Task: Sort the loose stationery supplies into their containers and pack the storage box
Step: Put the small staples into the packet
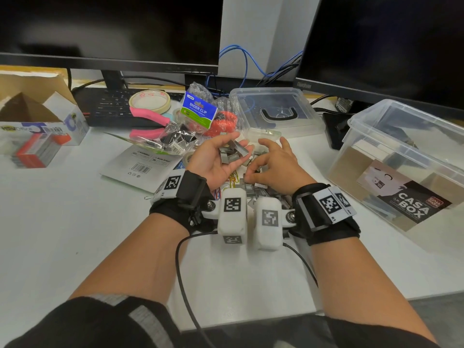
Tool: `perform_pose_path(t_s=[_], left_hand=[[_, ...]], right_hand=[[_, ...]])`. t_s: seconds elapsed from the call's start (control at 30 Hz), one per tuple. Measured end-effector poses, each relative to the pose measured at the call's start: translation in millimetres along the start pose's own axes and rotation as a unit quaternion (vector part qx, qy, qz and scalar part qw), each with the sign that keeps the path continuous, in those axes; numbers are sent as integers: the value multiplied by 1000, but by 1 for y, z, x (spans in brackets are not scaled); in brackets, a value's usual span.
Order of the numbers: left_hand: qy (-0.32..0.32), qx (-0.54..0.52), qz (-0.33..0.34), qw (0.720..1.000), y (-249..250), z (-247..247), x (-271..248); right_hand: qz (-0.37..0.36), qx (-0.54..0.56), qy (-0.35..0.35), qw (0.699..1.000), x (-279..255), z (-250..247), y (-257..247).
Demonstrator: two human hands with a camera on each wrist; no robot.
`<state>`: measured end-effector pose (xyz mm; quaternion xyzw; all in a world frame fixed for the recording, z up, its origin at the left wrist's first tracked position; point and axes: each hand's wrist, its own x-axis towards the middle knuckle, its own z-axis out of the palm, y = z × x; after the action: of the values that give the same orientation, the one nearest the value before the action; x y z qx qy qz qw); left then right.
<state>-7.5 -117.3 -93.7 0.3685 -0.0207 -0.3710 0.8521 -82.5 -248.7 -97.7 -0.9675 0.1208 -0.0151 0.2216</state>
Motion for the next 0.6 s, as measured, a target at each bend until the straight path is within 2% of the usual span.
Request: perform_pose_path(t_s=[0.13, 0.27, 0.6], left_hand=[[2, -5, -7, 1000, -1, -1, 1], [8, -13, -13, 1000, -2, -1, 0], [10, 32, 18, 999, -1, 0, 2]], right_hand=[[12, 81, 61, 995, -5, -3, 2], [9, 191, 127, 973, -7, -5, 5], [-19, 268, 203, 942, -8, -6, 5]])
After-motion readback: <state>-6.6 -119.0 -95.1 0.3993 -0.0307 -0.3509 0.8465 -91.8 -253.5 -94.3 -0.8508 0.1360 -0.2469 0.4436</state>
